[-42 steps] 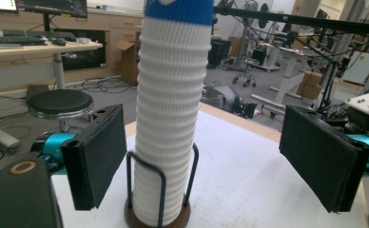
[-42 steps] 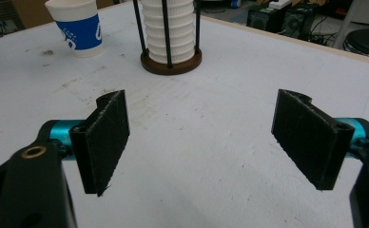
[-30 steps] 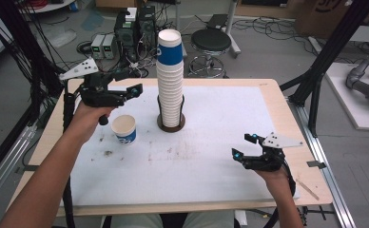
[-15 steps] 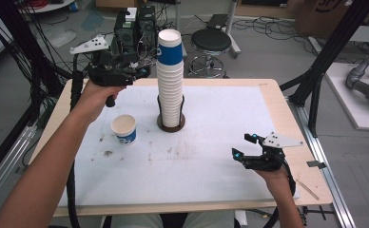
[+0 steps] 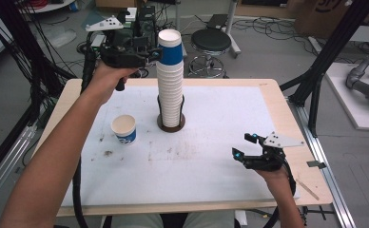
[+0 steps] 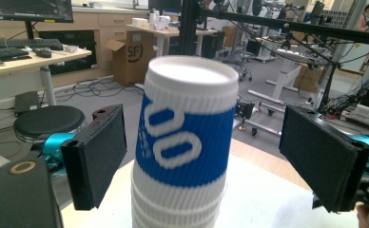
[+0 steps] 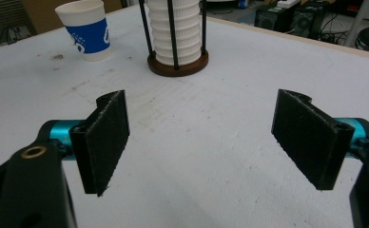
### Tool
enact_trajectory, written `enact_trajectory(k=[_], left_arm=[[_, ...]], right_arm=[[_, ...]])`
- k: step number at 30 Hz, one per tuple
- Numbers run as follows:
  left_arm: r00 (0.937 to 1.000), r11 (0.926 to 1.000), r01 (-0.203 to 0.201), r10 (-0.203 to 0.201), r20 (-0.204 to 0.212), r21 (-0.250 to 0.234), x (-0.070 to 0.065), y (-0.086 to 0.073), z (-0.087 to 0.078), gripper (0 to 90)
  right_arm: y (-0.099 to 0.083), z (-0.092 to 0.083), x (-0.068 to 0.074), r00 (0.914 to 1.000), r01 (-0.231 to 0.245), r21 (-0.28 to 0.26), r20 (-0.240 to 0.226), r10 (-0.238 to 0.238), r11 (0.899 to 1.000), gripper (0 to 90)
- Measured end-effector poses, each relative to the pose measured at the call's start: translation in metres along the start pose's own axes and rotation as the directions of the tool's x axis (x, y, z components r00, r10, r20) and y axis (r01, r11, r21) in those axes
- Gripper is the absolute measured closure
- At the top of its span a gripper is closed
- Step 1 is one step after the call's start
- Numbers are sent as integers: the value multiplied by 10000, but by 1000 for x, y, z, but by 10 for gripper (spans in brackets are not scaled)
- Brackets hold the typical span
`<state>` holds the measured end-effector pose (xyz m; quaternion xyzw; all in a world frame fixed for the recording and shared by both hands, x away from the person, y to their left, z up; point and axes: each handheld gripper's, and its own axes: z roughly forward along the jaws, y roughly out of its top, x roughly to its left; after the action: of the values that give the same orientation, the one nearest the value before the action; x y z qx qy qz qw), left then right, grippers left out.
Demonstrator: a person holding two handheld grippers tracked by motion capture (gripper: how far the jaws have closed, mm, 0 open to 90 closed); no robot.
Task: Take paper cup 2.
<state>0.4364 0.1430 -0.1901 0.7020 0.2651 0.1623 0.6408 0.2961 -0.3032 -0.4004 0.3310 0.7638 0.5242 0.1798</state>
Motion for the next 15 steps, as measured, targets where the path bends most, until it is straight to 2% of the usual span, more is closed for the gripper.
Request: enact_trajectory(k=[6, 15], left_arm=[[9999, 10000, 56, -55, -128, 17, 0, 7, 9, 161], [9996, 9993, 75, -64, -279, 370, 2, 15, 26, 160]], right_arm=[[0, -1, 0, 10000, -61, 26, -38, 61, 10000, 207], [0, -1, 1, 10000, -30, 0, -67, 30, 10000, 207]])
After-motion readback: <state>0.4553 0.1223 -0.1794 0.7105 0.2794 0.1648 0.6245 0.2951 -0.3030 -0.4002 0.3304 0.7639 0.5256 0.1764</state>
